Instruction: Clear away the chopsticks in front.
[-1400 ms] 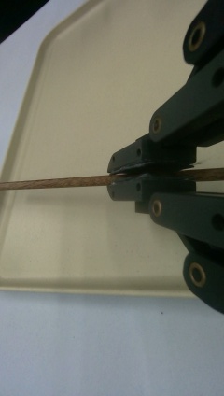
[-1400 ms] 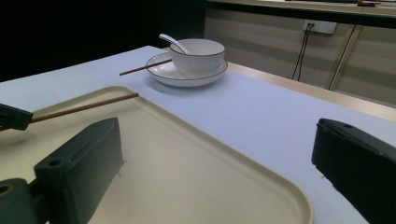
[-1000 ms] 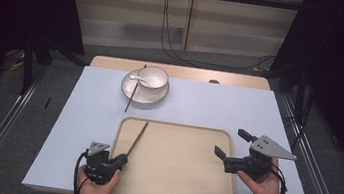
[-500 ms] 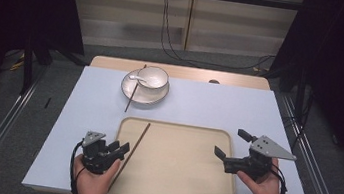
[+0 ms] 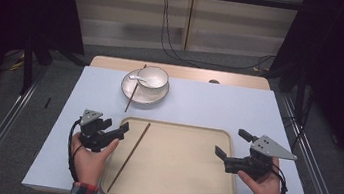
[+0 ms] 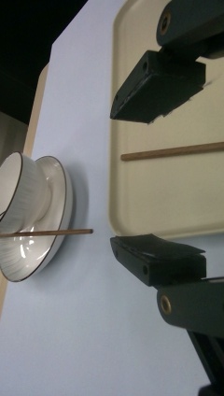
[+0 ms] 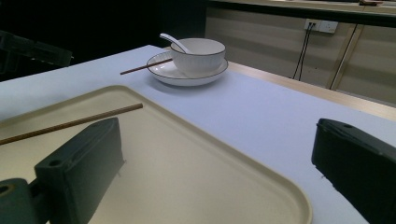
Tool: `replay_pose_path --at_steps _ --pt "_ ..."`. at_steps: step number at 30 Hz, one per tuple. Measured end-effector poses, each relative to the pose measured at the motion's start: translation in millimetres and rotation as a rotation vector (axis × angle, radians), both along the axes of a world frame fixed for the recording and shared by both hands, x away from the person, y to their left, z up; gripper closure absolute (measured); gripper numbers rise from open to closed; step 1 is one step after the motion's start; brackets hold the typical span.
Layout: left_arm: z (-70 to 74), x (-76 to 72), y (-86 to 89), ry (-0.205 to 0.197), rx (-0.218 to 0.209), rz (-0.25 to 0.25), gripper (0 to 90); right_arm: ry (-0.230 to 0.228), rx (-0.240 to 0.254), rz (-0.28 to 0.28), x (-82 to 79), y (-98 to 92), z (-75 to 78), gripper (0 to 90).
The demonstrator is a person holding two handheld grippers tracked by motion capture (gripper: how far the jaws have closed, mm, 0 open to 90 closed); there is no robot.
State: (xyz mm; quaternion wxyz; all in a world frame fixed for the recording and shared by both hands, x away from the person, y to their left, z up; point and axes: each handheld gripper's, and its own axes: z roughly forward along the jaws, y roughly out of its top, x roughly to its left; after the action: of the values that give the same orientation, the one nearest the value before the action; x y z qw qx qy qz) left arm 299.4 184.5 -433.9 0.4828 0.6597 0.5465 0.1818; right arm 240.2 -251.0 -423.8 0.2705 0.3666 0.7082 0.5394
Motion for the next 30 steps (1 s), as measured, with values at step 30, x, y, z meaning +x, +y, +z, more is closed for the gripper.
replay_pose_path --at_steps 30 --pt "1.7 104.6 2.1 -0.066 0.118 -0.050 7.5 -0.005 0.004 -0.003 0.1 -1.6 1.1 1.7"
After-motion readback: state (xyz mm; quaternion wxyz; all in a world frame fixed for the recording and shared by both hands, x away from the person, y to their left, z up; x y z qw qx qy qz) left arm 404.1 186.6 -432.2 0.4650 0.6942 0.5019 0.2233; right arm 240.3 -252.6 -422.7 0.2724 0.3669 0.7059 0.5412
